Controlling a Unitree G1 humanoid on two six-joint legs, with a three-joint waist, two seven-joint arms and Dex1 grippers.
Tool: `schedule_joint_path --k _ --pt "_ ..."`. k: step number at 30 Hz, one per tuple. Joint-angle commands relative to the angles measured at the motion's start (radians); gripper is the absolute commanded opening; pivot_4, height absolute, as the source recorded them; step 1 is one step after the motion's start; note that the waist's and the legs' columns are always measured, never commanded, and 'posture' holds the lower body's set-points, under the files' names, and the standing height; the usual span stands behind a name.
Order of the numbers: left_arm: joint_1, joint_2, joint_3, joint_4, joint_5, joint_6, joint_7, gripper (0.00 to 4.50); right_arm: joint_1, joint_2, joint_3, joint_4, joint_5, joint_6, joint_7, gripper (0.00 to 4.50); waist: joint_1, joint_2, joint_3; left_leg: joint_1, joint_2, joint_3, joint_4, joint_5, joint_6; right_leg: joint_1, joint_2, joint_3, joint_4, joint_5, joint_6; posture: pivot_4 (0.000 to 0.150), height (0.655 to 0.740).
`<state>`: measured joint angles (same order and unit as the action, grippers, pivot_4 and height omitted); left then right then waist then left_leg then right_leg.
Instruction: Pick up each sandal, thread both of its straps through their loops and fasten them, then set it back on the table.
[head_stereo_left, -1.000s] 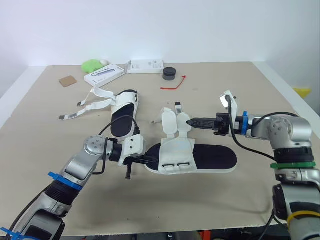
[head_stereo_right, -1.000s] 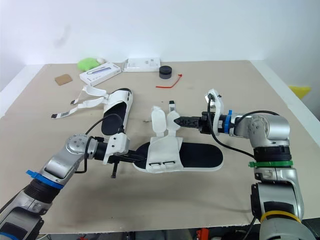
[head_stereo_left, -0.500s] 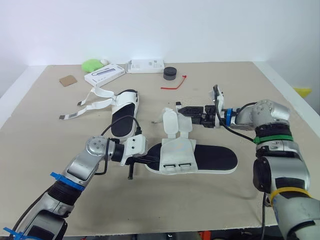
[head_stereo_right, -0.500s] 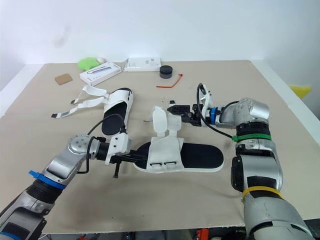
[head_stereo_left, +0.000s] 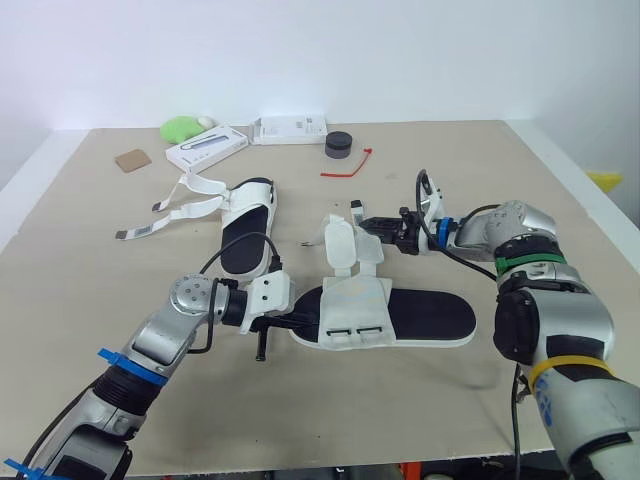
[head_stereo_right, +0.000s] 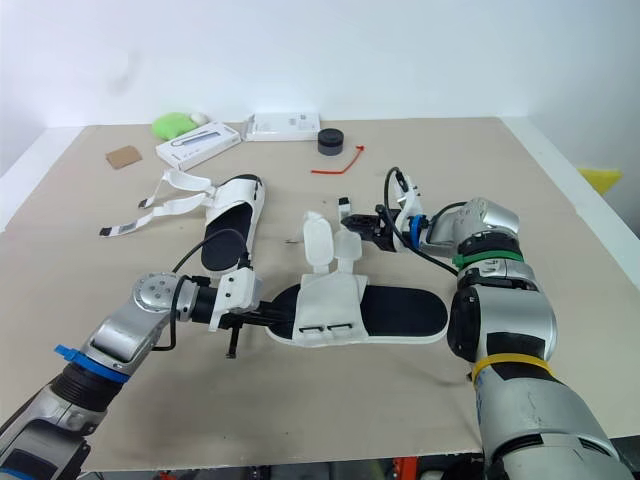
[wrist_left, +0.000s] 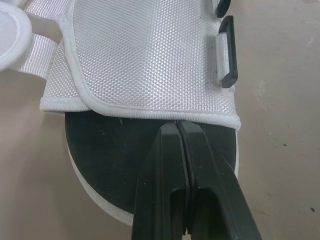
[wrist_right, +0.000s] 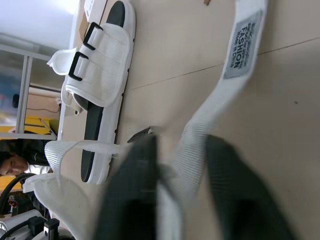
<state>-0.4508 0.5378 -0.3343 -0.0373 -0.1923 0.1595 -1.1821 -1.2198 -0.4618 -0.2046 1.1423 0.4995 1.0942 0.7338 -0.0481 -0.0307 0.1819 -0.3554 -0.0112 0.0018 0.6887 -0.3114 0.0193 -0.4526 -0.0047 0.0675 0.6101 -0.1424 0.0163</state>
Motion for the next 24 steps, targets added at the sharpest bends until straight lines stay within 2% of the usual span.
schedule_joint_path --k 1,6,10,14,18,20,23,24 --pt "0.012 0.011 -0.001 -0.016 0.015 -0.006 0.002 0.00 -0.037 -0.002 -0.025 -0.015 -0.006 -0.018 0.045 0.04 0.000 0.000 0.000 0.000 0.000 0.000 0.000 0.000 0.000 0.000 0.000 0.000 0.000 0.000 0.000 0.150 0.7400" --pt "0.018 0.014 0.002 -0.012 0.017 -0.014 0.000 0.00 -0.025 -0.005 -0.003 -0.069 -0.022 -0.038 0.114 0.04 0.000 0.000 0.000 0.000 0.000 0.000 0.000 0.000 0.000 -0.001 0.000 0.000 0.000 0.000 0.000 0.150 0.7400" --pt "0.020 0.013 0.003 -0.013 0.018 -0.013 0.001 0.00 0.028 -0.014 0.043 -0.217 -0.021 -0.049 0.224 0.04 0.000 0.000 0.000 0.000 0.000 0.000 0.000 0.000 0.000 -0.002 0.000 0.000 0.000 0.000 0.000 0.150 0.7400" --pt "0.023 0.013 0.004 -0.011 0.019 -0.017 0.000 0.00 0.174 -0.050 0.123 -0.521 -0.020 -0.164 0.378 0.04 0.001 0.000 0.000 0.001 0.000 -0.002 0.000 0.000 0.000 -0.003 0.000 -0.002 0.000 0.000 0.000 0.150 0.7400" --pt "0.028 0.016 0.006 -0.010 0.019 -0.020 -0.002 0.00 0.349 -0.102 0.141 -0.843 0.008 -0.307 0.497 0.04 0.002 0.001 -0.001 0.000 0.000 -0.003 0.000 0.000 0.000 -0.006 -0.001 -0.002 0.001 0.000 0.000 0.150 0.7400" --pt "0.030 0.018 0.007 -0.006 0.020 -0.025 -0.005 0.00 0.459 -0.119 0.162 -1.021 -0.013 -0.448 0.535 0.04 0.003 0.001 -0.001 -0.001 0.000 -0.004 0.000 0.000 0.000 -0.007 -0.001 -0.004 0.001 0.000 0.000 0.150 0.7400" --pt "0.031 0.017 0.006 -0.003 0.022 -0.027 -0.007 0.00 0.577 -0.107 0.160 -1.200 -0.026 -0.649 0.550 0.04 0.000 0.001 -0.001 -0.001 0.000 -0.003 0.000 -0.001 -0.001 -0.006 0.000 -0.003 0.001 -0.001 0.002 0.150 0.7400" --pt "0.030 0.017 0.007 -0.002 0.023 -0.027 -0.008 0.00 0.616 -0.105 0.167 -1.242 -0.056 -0.775 0.572 0.04 0.001 0.001 -0.001 -0.001 0.000 -0.003 0.000 -0.001 -0.001 -0.006 0.000 -0.003 0.001 -0.001 0.002 0.150 0.7400"
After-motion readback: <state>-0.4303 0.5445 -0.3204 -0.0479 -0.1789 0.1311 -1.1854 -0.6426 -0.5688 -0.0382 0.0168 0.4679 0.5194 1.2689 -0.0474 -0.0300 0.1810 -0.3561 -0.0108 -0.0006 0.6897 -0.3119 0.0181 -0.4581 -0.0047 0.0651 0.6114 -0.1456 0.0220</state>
